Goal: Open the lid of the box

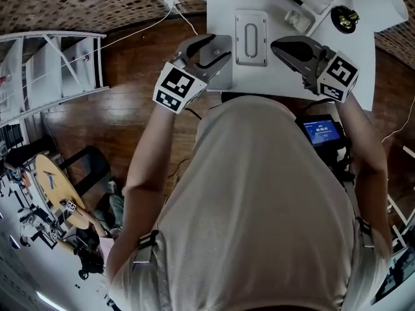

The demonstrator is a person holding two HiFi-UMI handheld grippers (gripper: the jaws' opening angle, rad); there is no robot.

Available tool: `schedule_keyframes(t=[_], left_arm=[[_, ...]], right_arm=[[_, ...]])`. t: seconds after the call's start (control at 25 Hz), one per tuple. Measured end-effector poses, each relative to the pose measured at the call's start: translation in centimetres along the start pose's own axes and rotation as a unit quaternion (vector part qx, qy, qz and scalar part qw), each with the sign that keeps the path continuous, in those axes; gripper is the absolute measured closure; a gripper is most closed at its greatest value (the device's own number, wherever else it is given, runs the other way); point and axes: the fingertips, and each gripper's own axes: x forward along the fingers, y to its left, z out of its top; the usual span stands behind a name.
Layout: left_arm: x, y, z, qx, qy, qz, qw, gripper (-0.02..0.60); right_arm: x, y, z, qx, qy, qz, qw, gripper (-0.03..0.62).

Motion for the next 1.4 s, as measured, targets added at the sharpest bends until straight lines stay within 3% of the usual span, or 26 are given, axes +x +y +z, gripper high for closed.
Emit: schedule_keyframes(t=[0.08,0.16,0.28,0.36,0.92,1.4], left_arm=[[-1.8,-0.6,3.6,-0.050,-0.094,-0.005,0.9943,0.390],[-3.1,-0.7,5.7,-0.073,-0.149,0.002,0.9862,0.439],[-4.0,-0.2,6.6,-0.093,-0.181,0.026,0.9788,0.567],[-4.3,0.1,6.4,-0.109,-0.192,0.029,0.9748,0.580],[-2.7,-0.2,4.5,-0.092,-0.160,0.021,0.9826,0.580],[-1.4,-0.8,4.4,-0.089,-0.136,0.008,0.9867,0.580]], right_arm=[[0.2,0.2,1.0,-0.005,-0.007,0.003,1.000,0.592],[0.4,0.2,1.7,-0.007,-0.014,0.006,1.000,0.592],[0.7,0.1,1.8,-0.006,-0.019,0.008,1.000,0.592],[0.9,0.3,1.6,-0.004,-0.021,0.009,1.000,0.592],[0.6,0.8,2.9,-0.011,-0.052,0.001,0.999,0.594],[-0.1,0.9,2.8,-0.006,-0.048,0.000,0.999,0.594]])
